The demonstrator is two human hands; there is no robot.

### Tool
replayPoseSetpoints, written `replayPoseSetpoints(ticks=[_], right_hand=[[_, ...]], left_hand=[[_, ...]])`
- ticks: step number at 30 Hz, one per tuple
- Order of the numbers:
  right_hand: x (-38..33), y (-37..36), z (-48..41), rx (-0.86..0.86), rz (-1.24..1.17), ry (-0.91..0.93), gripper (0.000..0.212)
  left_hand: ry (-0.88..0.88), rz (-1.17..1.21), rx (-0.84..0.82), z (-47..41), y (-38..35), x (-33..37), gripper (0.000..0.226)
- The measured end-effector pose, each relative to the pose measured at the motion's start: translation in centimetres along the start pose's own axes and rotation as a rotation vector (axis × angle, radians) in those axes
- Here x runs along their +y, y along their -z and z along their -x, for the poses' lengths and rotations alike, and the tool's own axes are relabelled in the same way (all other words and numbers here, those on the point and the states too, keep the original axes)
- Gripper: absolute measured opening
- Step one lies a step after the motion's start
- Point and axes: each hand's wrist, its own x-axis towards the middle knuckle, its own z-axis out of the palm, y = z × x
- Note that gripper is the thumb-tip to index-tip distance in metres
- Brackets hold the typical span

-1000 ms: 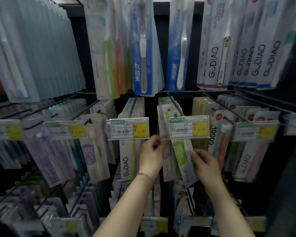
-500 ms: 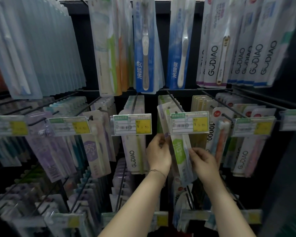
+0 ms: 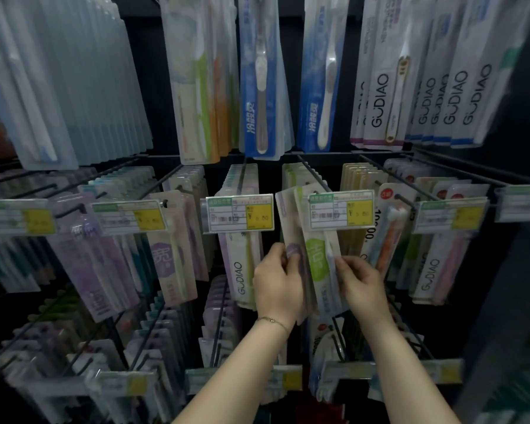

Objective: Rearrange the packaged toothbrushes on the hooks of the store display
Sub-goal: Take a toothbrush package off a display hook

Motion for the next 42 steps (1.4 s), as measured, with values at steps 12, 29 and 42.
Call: replayPoseSetpoints(ticks=[12, 29, 42], right_hand=[[-0.2, -1.4, -0.4, 0.040, 0.086, -0.061, 0.018], [-2.2, -2.2, 4.2, 0.083, 0.205, -0.023, 0.006], [-4.1, -4.6, 10.2, -0.155, 0.143, 0.083, 0.017]], left_hand=[[0.069, 0.008, -0.094, 2.1, 4.0, -1.2, 0.035], [0.098, 0.144, -0.209, 3.2, 10.2, -2.2, 0.009], [0.021, 0.218, -0.171, 6.1, 14.9, -2.2, 0.010]])
